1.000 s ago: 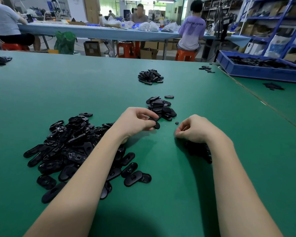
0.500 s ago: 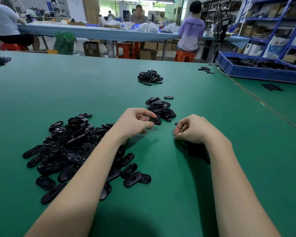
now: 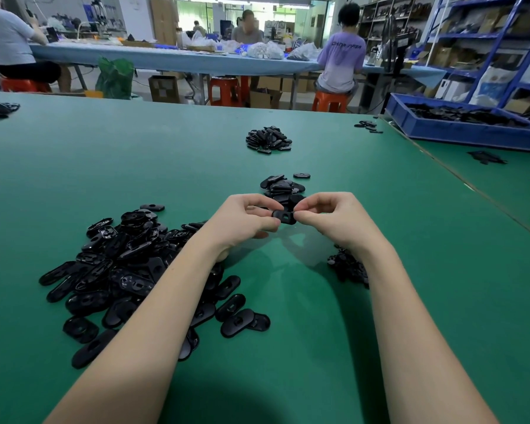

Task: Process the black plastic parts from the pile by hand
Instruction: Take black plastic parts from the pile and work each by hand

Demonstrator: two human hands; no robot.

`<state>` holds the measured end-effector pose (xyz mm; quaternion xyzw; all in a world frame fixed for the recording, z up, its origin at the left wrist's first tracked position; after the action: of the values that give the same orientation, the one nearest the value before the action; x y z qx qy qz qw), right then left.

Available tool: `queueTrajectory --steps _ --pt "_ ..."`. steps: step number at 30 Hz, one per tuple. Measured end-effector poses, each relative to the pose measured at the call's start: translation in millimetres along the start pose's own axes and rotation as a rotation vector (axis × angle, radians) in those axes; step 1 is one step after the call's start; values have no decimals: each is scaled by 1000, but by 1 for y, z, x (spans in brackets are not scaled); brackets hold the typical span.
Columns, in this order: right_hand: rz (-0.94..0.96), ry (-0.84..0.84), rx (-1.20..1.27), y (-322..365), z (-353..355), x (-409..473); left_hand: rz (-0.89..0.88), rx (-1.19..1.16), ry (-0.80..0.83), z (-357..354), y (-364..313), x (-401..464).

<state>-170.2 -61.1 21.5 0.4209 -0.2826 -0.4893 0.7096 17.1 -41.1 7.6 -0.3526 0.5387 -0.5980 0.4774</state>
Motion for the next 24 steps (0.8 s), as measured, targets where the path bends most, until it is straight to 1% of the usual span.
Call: queueTrajectory --steps 8,14,24 --pt "-9 27 92 0 -1 -1 -16 -129 5 -1 0 0" --pt "-28 0 127 -1 0 0 -16 -134 22 -2 2 1" --pt "-35 20 65 0 -2 3 -30 -119 59 -4 0 0"
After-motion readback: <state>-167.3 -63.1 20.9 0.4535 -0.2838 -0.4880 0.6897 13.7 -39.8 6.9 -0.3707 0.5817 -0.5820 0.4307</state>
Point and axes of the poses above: each hand's wrist, its own x-axis towards the middle knuckle, its own z-axis out of the back of the hand, y = z × x, the point moved 4 cm from there along x, towards the middle knuckle, and after that the axes turned 15 degrees about y, right-handed, at the moved point
